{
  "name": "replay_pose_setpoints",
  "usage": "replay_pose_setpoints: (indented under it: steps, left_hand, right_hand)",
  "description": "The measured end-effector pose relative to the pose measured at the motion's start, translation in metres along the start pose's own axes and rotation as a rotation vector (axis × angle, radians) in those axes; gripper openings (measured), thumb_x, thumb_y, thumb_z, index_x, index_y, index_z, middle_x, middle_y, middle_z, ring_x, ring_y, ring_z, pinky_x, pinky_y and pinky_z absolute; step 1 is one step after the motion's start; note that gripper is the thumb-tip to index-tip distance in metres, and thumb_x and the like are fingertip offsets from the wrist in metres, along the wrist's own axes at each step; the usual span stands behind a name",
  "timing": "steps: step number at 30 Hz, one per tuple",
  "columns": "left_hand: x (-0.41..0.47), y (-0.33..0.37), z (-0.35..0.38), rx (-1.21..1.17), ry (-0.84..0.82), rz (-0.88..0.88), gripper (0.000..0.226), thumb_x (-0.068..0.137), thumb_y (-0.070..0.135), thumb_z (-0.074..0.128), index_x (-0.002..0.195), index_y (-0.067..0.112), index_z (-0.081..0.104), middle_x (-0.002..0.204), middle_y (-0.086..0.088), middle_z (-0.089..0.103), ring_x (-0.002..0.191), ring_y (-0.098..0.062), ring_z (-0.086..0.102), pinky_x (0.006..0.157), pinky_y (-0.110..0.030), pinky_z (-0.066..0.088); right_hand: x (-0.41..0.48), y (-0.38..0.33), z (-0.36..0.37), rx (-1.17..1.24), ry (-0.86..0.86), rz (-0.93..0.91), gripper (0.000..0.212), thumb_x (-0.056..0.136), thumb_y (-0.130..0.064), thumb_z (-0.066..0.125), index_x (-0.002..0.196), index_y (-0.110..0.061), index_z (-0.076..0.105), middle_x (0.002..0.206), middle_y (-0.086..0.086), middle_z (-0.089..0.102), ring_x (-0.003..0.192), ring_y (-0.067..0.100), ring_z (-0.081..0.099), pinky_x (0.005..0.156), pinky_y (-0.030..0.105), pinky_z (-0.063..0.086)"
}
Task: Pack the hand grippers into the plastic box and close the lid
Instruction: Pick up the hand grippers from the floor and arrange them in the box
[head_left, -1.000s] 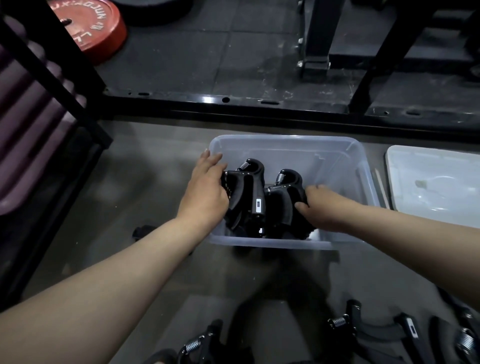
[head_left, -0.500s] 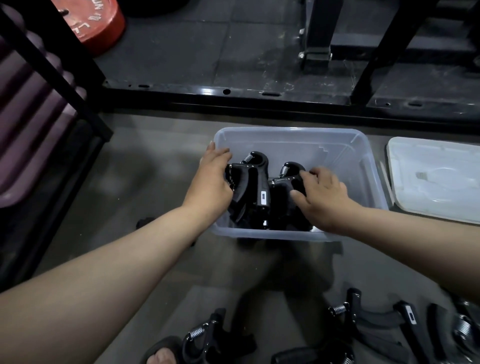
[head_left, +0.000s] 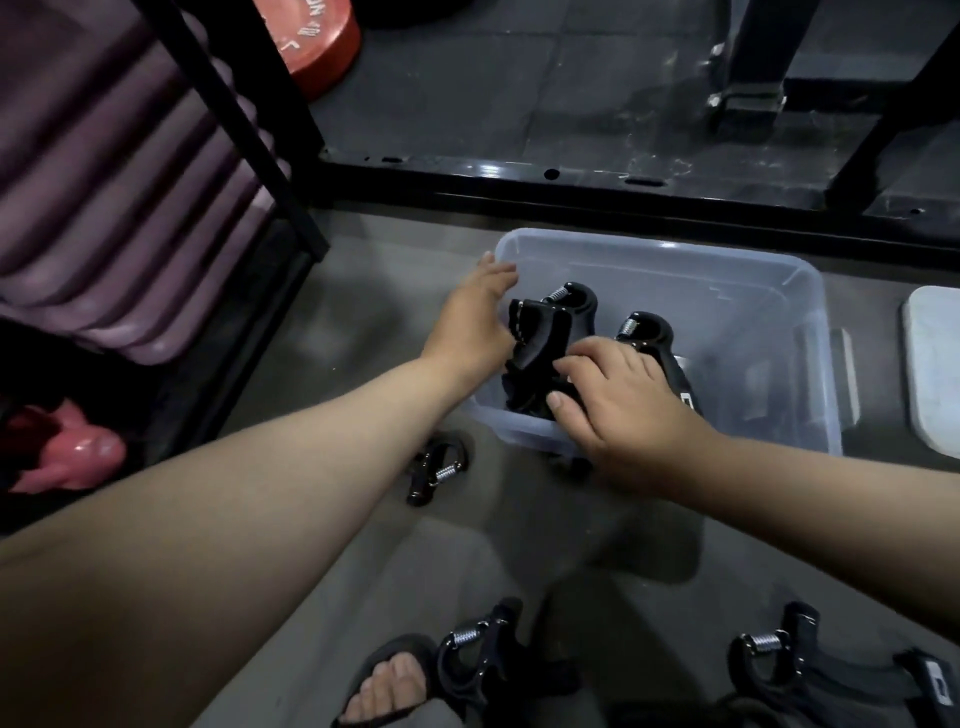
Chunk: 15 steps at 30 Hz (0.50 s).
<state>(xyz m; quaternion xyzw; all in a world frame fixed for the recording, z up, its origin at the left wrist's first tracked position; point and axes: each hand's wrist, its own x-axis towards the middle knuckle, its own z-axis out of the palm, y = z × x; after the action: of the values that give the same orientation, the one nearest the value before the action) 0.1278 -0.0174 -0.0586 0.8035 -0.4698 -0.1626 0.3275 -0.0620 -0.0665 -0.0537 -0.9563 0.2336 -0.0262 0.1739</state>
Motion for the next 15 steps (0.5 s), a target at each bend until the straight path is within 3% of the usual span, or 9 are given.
replay_pose_setpoints:
  steps: [8, 11, 15]
  left_hand:
    - [0.019, -0.049, -0.04, 0.084, -0.036, -0.011, 0.054, 0.087, -0.01, 0.043, 0.139, 0.0, 0.045, 0.155, -0.01, 0.03, 0.148, -0.021, 0.013, 0.119, -0.027, 0.011]
    - [0.007, -0.053, -0.041, 0.067, -0.033, 0.03, 0.054, 0.084, -0.01, 0.041, 0.137, 0.001, 0.048, 0.156, -0.011, 0.028, 0.148, -0.024, 0.013, 0.12, -0.036, 0.013]
    - [0.011, -0.055, -0.039, 0.005, 0.029, -0.024, 0.056, 0.081, -0.013, 0.038, 0.134, -0.004, 0.05, 0.151, -0.014, 0.036, 0.145, -0.027, 0.023, 0.119, -0.034, 0.017]
  right_hand:
    - [0.058, -0.03, 0.016, -0.123, 0.103, -0.118, 0.043, 0.099, -0.04, 0.037, 0.128, -0.013, 0.054, 0.133, 0.007, 0.049, 0.122, 0.029, 0.045, 0.102, 0.04, 0.032]
    - [0.05, -0.038, 0.018, -0.2, 0.215, -0.291, 0.039, 0.095, -0.026, 0.047, 0.13, -0.01, 0.054, 0.13, 0.011, 0.052, 0.117, 0.033, 0.05, 0.098, 0.042, 0.037]
    - [0.037, -0.052, 0.036, -0.206, 0.263, -0.637, 0.034, 0.09, -0.015, 0.046, 0.12, -0.01, 0.062, 0.125, 0.014, 0.057, 0.11, 0.034, 0.051, 0.092, 0.043, 0.04]
